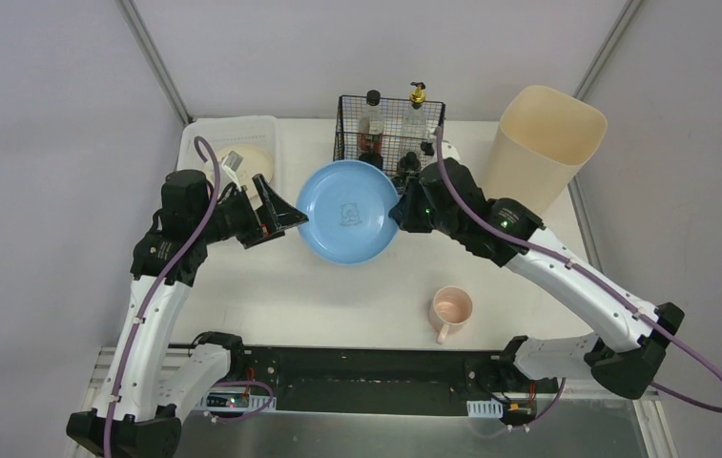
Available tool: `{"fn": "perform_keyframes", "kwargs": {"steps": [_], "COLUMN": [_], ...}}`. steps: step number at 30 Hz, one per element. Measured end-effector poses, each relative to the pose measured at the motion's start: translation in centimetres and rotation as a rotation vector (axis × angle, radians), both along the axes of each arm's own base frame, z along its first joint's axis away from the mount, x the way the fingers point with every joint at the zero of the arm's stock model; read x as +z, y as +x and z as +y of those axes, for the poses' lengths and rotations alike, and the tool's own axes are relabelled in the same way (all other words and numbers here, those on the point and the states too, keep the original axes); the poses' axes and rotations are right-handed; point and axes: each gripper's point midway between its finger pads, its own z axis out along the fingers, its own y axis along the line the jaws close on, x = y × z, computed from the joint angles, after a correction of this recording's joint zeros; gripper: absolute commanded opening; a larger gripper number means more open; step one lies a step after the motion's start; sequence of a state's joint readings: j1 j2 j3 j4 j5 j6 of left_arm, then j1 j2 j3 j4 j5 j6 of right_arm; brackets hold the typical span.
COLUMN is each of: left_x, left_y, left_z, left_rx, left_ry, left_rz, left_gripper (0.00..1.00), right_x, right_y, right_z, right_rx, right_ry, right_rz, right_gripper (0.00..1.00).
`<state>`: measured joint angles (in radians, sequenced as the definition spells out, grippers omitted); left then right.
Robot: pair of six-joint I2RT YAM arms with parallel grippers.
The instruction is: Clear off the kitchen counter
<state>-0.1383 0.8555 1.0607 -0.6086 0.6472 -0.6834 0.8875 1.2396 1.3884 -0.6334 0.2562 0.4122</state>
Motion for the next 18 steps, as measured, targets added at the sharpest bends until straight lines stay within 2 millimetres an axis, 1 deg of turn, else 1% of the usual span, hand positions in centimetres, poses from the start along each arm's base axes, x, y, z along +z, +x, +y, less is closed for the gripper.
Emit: {"fn": "perform_keyframes", "kwargs": {"steps": [2, 4, 6, 9, 12, 16, 18], "left_x": [0.0, 0.0, 0.0, 0.0, -0.1, -0.1, 0.0], "left_y": [0.0, 0.0, 0.0, 0.0, 0.0, 0.0, 0.0], "left_z": [0.0, 0.0, 0.0, -0.1, 0.0, 0.0, -0.1], "left_rx": [0.002, 0.003, 0.003, 0.001, 0.005, 0.003, -0.001], "left_ry": [-0.003, -0.004, -0.005, -0.007, -0.002, -0.003, -0.005], "left_rz": [0.006, 0.008, 0.009, 0.009, 0.01, 0.008, 0.008], "left_gripper": [0.9, 0.85, 0.8, 0.71, 0.65, 0.6, 0.56], "right_x": [-0.7, -1.3, -1.9, -2.2, -2.0, -1.2, -0.7], "right_y": [-0.3, -0.5, -0.7, -1.0, -1.1, -1.1, -1.2], "right_z": [0.9, 1.6, 2.4, 3.4, 3.8, 4.1, 4.5], "right_rx": [0.018, 0.033, 0.045, 0.063, 0.07, 0.075, 0.082], "right_ry": [0.001, -0.001, -0.004, 0.001, 0.004, 0.026, 0.04], "right_rz": [0.025, 0.048, 0.068, 0.088, 0.09, 0.08, 0.075], "right_gripper": [0.0, 0.0, 0.0, 0.0, 0.0, 0.0, 0.0]}}
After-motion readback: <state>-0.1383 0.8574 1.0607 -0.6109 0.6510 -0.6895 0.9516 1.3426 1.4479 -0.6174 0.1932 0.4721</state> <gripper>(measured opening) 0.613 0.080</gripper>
